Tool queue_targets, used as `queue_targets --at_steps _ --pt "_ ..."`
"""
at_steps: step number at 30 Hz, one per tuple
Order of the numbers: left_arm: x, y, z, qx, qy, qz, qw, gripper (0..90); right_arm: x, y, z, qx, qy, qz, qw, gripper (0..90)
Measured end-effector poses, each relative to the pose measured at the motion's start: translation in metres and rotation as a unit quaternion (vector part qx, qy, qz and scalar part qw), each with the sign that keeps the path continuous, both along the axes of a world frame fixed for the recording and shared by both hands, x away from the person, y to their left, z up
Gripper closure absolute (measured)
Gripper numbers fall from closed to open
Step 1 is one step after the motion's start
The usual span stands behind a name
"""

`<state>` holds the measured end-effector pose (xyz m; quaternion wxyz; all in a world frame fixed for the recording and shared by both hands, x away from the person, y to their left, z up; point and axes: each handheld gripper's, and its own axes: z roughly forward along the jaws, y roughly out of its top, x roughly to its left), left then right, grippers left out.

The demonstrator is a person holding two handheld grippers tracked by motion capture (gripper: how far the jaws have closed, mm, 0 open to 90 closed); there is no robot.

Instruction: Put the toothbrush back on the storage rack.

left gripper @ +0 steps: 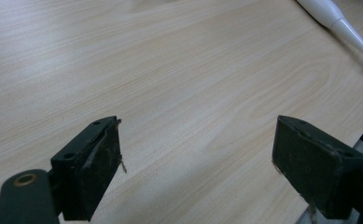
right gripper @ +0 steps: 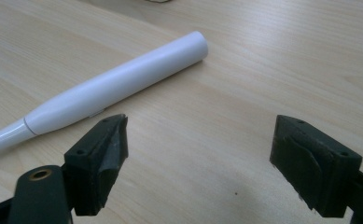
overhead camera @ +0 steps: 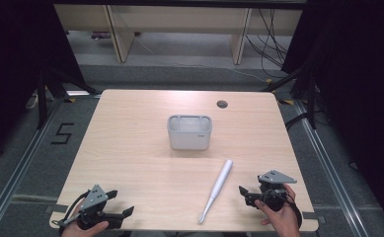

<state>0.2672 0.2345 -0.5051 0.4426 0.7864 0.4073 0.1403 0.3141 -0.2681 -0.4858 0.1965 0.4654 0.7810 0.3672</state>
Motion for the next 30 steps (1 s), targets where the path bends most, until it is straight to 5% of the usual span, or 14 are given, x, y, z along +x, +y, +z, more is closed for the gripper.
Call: queue_targets --at_steps 1,4,6,10,21,26,30 --pt "0.000 0.000 0.000 0.000 0.000 0.001 1.0000 14.8 -0.002 0.002 0.000 0.014 0.016 -0.013 0.9997 19.8" --pt "0.000 0.000 0.000 -0.003 -0.002 0.002 1.0000 14.8 0.002 0.000 0.001 0.012 -0.002 0.001 0.9999 20.3" --pt "0.000 0.000 -0.001 -0.003 -0.002 0.002 1.0000 14.8 0.001 0.003 0.001 0.026 0.008 -0.005 0.9996 20.4" --pt "0.000 0.000 -0.001 -0.003 0.001 0.003 1.0000 14.8 0.004 0.002 0.003 0.006 -0.004 0.003 1.0000 19.6" --pt "0.001 -0.002 -0.001 -0.002 0.002 0.005 1.0000 14.8 0.017 0.014 0.009 0.009 -0.016 0.022 0.9996 16.1" --pt "0.001 -0.001 -0.001 -0.002 0.001 0.008 1.0000 14.8 0.027 0.017 0.012 0.008 -0.017 0.041 0.9990 23.8" --pt "0.001 -0.001 -0.001 -0.003 0.000 0.005 1.0000 14.8 0.030 0.022 0.013 0.005 -0.006 0.030 0.9995 28.6"
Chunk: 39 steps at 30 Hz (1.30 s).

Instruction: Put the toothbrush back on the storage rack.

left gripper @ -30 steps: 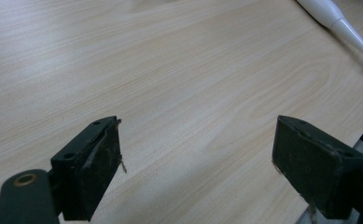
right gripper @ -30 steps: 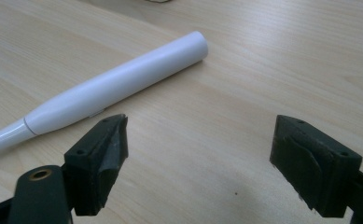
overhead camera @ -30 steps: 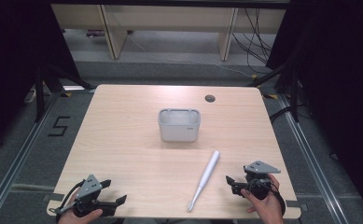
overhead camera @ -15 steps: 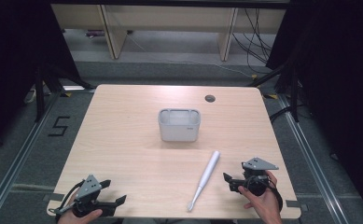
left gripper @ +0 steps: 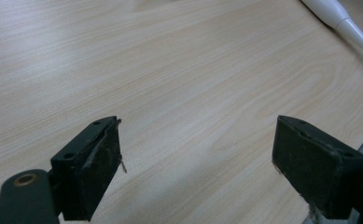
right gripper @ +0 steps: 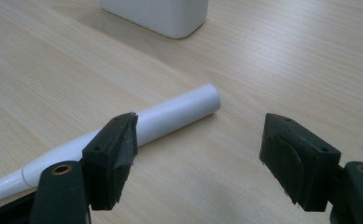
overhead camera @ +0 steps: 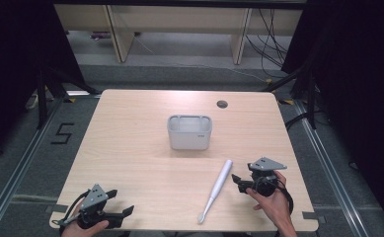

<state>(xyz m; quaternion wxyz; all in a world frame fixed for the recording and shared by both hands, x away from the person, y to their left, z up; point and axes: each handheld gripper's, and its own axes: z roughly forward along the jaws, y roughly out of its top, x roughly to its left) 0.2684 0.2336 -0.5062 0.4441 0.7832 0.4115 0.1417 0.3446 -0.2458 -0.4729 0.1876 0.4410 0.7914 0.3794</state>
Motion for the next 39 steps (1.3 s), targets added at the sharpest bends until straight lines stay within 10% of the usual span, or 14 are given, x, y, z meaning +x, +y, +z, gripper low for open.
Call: queue_targets --at_steps 2,19,39 --pt "-0.001 0.000 0.001 0.002 0.001 0.000 1.0000 14.8 0.006 -0.001 -0.001 -0.023 -0.027 0.017 0.9992 32.0" --pt "-0.001 0.000 0.001 -0.002 0.000 0.001 1.0000 15.0 0.026 0.018 -0.001 -0.020 -0.014 0.063 0.9977 73.6" --pt "-0.001 0.001 0.001 -0.002 0.000 0.004 1.0000 15.0 0.054 0.038 -0.011 -0.042 0.004 0.083 0.9956 87.0"
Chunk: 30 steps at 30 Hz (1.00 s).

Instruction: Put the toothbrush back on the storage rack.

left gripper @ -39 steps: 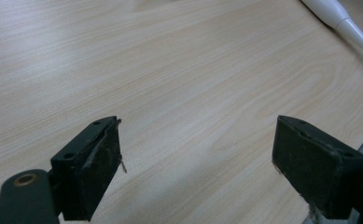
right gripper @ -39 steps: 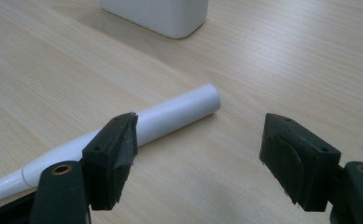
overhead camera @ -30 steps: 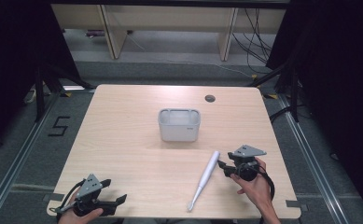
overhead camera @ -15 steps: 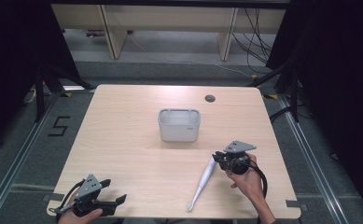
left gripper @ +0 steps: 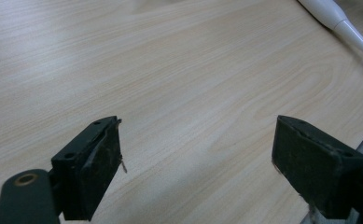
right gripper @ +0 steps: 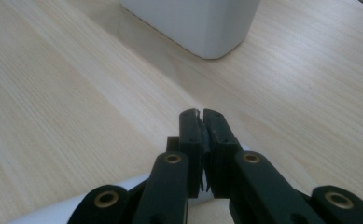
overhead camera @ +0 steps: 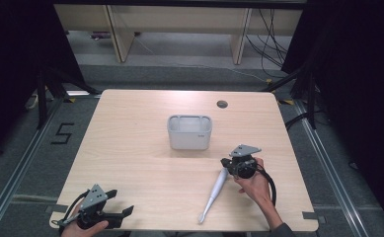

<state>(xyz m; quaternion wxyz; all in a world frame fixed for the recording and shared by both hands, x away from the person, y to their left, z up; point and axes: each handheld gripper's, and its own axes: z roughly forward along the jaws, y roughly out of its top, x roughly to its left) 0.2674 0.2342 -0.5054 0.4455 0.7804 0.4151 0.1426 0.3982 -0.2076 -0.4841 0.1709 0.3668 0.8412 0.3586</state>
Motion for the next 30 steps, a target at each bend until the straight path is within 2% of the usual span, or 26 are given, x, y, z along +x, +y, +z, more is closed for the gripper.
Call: queue_targets --at_steps 1,2,3,7,10,12,22,23,24,25,27,30 --pt "0.000 0.000 0.000 0.000 0.001 0.000 1.0000 15.0 0.002 0.000 -0.001 -0.002 -0.009 0.006 0.9999 87.0" --pt "0.000 0.000 0.000 0.000 0.001 0.000 1.0000 15.0 0.001 0.001 -0.001 0.002 0.002 -0.010 0.9999 87.0" --pt "0.000 0.000 0.000 0.000 0.001 -0.002 1.0000 15.0 0.002 0.001 -0.001 0.001 0.012 -0.011 0.9999 87.0" --pt "0.000 0.000 0.000 0.002 0.002 -0.001 1.0000 15.0 0.007 0.001 -0.004 -0.006 0.017 -0.013 0.9997 86.7" --pt "0.000 0.000 0.000 0.000 0.002 0.000 1.0000 15.0 0.009 0.000 -0.007 -0.014 0.009 -0.004 0.9998 86.7" --pt "0.000 0.000 0.000 0.000 0.002 -0.001 1.0000 15.0 0.009 -0.001 -0.006 -0.013 0.020 -0.010 0.9997 86.6" --pt "0.000 0.001 0.000 0.005 0.001 -0.004 1.0000 15.0 0.008 -0.006 -0.005 -0.017 0.022 -0.012 0.9995 86.7" --pt "0.000 0.000 0.000 -0.001 0.001 -0.001 1.0000 15.0 0.008 -0.007 -0.006 -0.018 0.013 -0.007 0.9997 86.6" --pt "0.000 0.000 0.000 -0.001 0.001 -0.001 1.0000 15.0 0.008 -0.007 -0.005 -0.021 0.018 -0.007 0.9996 86.7" --pt "0.000 0.000 0.000 0.000 0.000 -0.002 1.0000 15.0 0.008 -0.008 -0.005 -0.026 0.010 -0.005 0.9996 86.7" --pt "0.000 0.000 0.000 0.000 0.000 -0.001 1.0000 15.0 0.006 -0.009 -0.005 -0.021 0.021 -0.013 0.9995 86.7" --pt "0.000 0.000 0.000 0.000 0.000 -0.001 1.0000 15.0 0.005 -0.011 -0.005 -0.021 0.023 -0.011 0.9995 86.6"
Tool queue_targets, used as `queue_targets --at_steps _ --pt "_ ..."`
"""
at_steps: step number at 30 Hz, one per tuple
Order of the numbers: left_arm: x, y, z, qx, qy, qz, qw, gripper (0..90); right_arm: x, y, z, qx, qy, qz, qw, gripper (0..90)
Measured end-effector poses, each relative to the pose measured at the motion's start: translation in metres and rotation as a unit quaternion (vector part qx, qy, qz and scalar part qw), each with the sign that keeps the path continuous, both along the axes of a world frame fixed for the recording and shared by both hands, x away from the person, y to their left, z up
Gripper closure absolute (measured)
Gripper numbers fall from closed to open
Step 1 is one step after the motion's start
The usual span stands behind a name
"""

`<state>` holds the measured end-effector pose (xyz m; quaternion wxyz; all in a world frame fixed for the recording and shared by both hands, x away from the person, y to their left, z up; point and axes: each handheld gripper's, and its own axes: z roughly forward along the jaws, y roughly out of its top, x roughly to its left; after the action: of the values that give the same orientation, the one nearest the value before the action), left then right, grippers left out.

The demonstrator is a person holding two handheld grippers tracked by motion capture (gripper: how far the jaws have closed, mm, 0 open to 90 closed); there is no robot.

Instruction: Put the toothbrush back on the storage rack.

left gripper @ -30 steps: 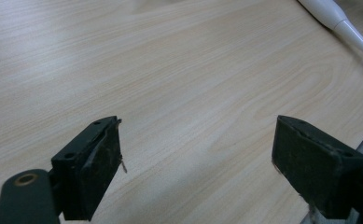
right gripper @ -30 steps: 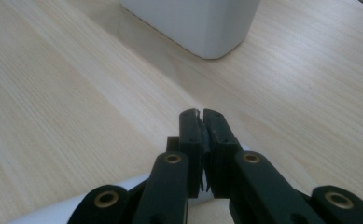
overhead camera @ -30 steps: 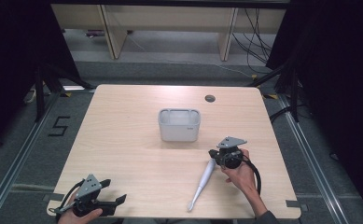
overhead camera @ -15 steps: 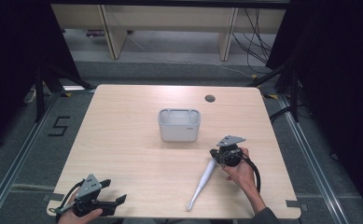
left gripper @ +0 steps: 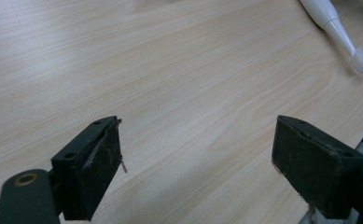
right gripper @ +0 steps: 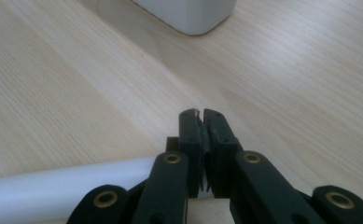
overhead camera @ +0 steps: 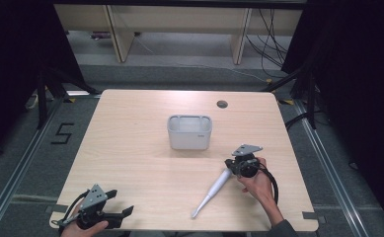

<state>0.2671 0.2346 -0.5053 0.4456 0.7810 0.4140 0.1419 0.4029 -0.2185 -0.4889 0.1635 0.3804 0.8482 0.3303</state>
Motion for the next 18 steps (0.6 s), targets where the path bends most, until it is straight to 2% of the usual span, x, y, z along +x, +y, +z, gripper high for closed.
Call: queue_targets --at_steps 4,8,10,11,13,16,17,18 --pt "0.000 0.000 0.000 -0.001 0.000 0.000 1.0000 15.0 -0.003 -0.003 0.001 -0.004 0.000 -0.002 1.0000 86.7" --pt "0.000 0.000 0.000 -0.001 0.000 0.000 1.0000 15.0 -0.006 -0.005 0.002 -0.003 0.012 -0.007 0.9999 86.7" --pt "0.000 0.000 0.000 -0.001 0.000 0.000 1.0000 15.0 -0.007 -0.007 0.001 -0.008 0.009 -0.001 0.9999 86.7" --pt "0.000 0.000 0.000 0.000 0.000 -0.001 1.0000 15.0 -0.007 -0.006 -0.001 -0.006 -0.005 0.000 1.0000 86.6" --pt "0.000 0.000 0.000 0.002 0.001 -0.001 1.0000 15.0 -0.009 -0.007 0.001 -0.011 0.014 -0.001 0.9998 86.7" --pt "0.000 0.000 0.000 -0.001 -0.002 -0.004 1.0000 15.0 -0.010 -0.007 -0.002 -0.014 0.002 0.002 0.9999 86.7" --pt "0.000 0.000 0.000 -0.001 -0.001 -0.003 1.0000 15.0 -0.012 -0.007 0.001 -0.015 0.019 0.003 0.9997 86.7" --pt "0.000 0.000 0.000 -0.001 -0.001 -0.003 1.0000 15.0 -0.012 -0.007 0.001 -0.015 0.019 0.003 0.9997 86.7"
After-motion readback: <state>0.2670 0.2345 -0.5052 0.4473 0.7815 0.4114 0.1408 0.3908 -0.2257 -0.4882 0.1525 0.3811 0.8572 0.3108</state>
